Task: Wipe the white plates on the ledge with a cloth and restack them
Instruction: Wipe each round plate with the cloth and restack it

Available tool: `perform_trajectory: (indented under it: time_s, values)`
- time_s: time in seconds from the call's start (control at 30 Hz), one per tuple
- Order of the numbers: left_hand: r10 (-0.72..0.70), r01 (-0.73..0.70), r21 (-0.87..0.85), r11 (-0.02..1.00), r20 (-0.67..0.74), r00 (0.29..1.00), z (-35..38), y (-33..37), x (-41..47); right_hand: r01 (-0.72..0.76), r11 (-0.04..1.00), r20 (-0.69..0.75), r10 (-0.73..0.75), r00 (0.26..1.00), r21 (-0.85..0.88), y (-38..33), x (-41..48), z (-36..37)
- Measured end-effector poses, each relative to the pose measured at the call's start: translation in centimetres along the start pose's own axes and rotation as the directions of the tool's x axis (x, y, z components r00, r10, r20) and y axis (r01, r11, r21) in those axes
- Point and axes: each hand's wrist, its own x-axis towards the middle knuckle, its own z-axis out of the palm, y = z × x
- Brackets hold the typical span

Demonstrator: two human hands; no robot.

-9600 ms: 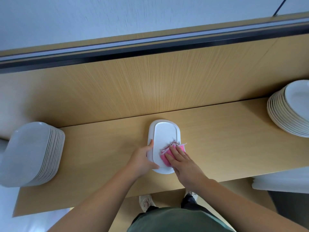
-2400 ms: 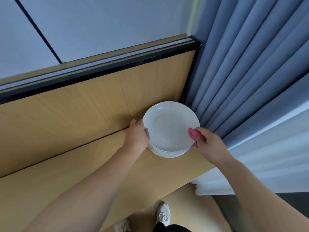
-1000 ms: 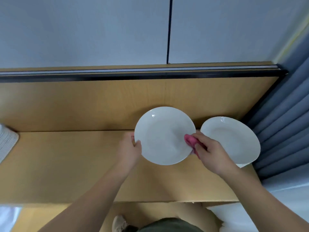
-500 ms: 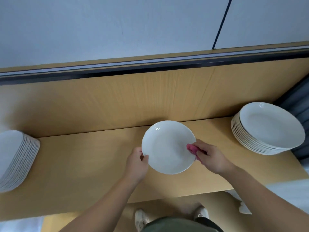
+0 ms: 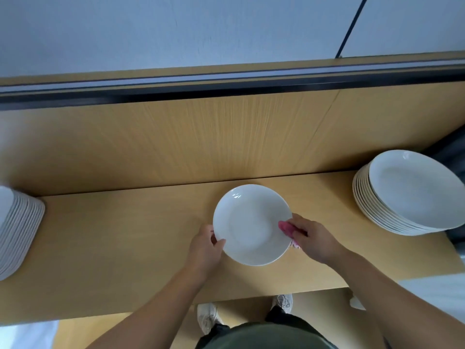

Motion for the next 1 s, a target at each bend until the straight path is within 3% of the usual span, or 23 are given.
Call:
perform_trajectory:
  time_s: [0.2, 0.3, 0.43, 0.57, 0.73, 0.83, 1.0]
  values:
    - [0.021, -0.021, 0.03, 0.999, -0.01, 1.0, -0.6, -0.1, 0.7, 0.045, 0.978, 0.023, -0.041, 0.999, -0.202, -0.7, 1.0, -1.5]
    - [0.063, -0.062, 0.049, 0.997, -0.018, 0.998, -1.3, -0.2, 0.9, 0.149, 0.952, -0.029, -0.163, 0.986, -0.267, -2.3, 1.9, -2.1]
    - [0.176, -0.182, 0.102, 0.978, 0.06, 0.982, -2.1, 0.1, 1.0, 0.185, 0.923, -0.078, -0.223, 0.972, -0.338, -4.7, 4.0, -1.2]
    - [0.168, -0.198, 0.204, 0.959, 0.155, 0.974, -2.5, 0.0, 1.2, 0.299, 0.866, -0.114, -0.371, 0.922, -0.4, -6.9, 6.4, 2.0]
    - [0.179, -0.219, 0.186, 0.958, 0.211, 0.961, -2.9, -0.4, 1.8, 0.271, 0.748, 0.125, -0.247, 0.961, -0.606, -4.6, 8.6, 6.8]
    - [0.212, -0.246, 0.13, 0.96, 0.233, 0.949, -3.2, -0.1, 2.1, 0.207, 0.751, 0.143, -0.151, 0.978, -0.627, -4.0, 8.4, 7.9]
    - [0.155, -0.194, 0.11, 0.975, 0.291, 0.944, -3.4, -0.2, 3.0, 0.222, 0.72, 0.153, -0.16, 0.975, -0.658, -4.2, 8.2, 8.8]
